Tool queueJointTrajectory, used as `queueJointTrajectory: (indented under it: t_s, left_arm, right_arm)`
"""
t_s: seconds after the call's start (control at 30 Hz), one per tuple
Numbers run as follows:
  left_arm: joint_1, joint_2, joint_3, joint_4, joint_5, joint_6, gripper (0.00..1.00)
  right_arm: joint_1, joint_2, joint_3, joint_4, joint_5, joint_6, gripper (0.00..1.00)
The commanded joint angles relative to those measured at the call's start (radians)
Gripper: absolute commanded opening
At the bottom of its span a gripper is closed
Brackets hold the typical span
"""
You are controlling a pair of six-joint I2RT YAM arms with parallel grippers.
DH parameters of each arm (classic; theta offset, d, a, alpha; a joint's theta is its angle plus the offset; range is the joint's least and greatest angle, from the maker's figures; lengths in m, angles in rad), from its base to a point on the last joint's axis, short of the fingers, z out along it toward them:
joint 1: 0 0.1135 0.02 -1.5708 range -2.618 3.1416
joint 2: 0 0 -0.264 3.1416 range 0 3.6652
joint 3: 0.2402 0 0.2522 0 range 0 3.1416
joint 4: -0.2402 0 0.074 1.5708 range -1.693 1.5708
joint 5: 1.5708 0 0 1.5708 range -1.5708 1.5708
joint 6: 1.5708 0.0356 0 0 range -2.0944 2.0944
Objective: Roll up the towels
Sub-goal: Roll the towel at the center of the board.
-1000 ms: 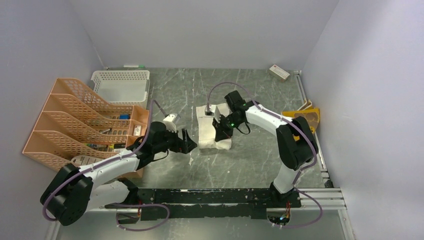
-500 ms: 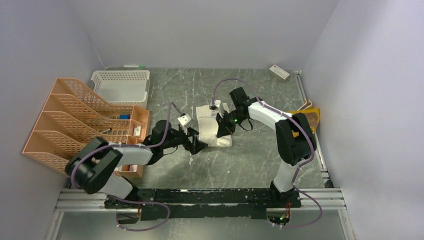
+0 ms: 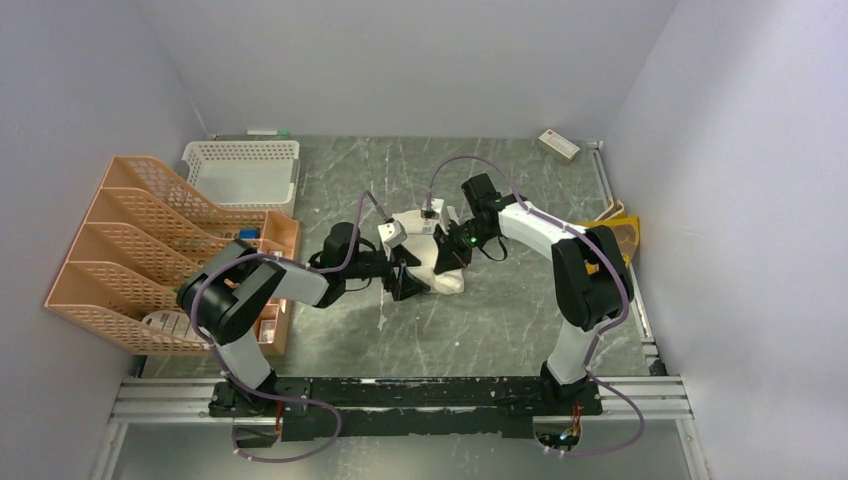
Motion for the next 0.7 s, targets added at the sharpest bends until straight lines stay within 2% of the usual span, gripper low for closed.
queueJointTrajectory:
  t_s: [0.0,0.13,0.23,0.4,0.53,0.63,0.67]
  left_arm:
    - [0.021,0.024,0.0,-0.008,0.09,0.03,0.93]
    - [0.03,0.053,-0.028,0.031,0.099,0.006,0.89]
    - [0.044,0.088,-0.044,0.1,0.093,-0.032,0.82]
    - [0.075,0.159,-0.065,0.256,0.116,-0.13,0.5]
    - [0.098,0.202,-0.076,0.392,0.155,-0.235,0.33]
    - [0.108,0.227,-0.072,0.463,0.185,-0.287,0.09]
    - [0.107,0.232,-0.069,0.476,0.192,-0.297,0.07]
  right_arm:
    - [-0.018,-0.012,0.021,-0.003,-0.02,-0.012,0.0]
    - [-0.022,-0.016,0.02,0.003,-0.021,-0.007,0.0]
    - [-0.022,-0.014,0.021,0.004,-0.022,-0.007,0.0]
    - [-0.023,-0.013,0.022,0.008,-0.018,-0.006,0.0]
    - [-0.022,-0.011,0.021,0.01,-0.004,-0.001,0.0]
    - [-0.022,-0.013,0.016,0.025,0.031,0.015,0.0]
    - [-0.023,-0.022,0.009,0.038,0.057,0.024,0.12]
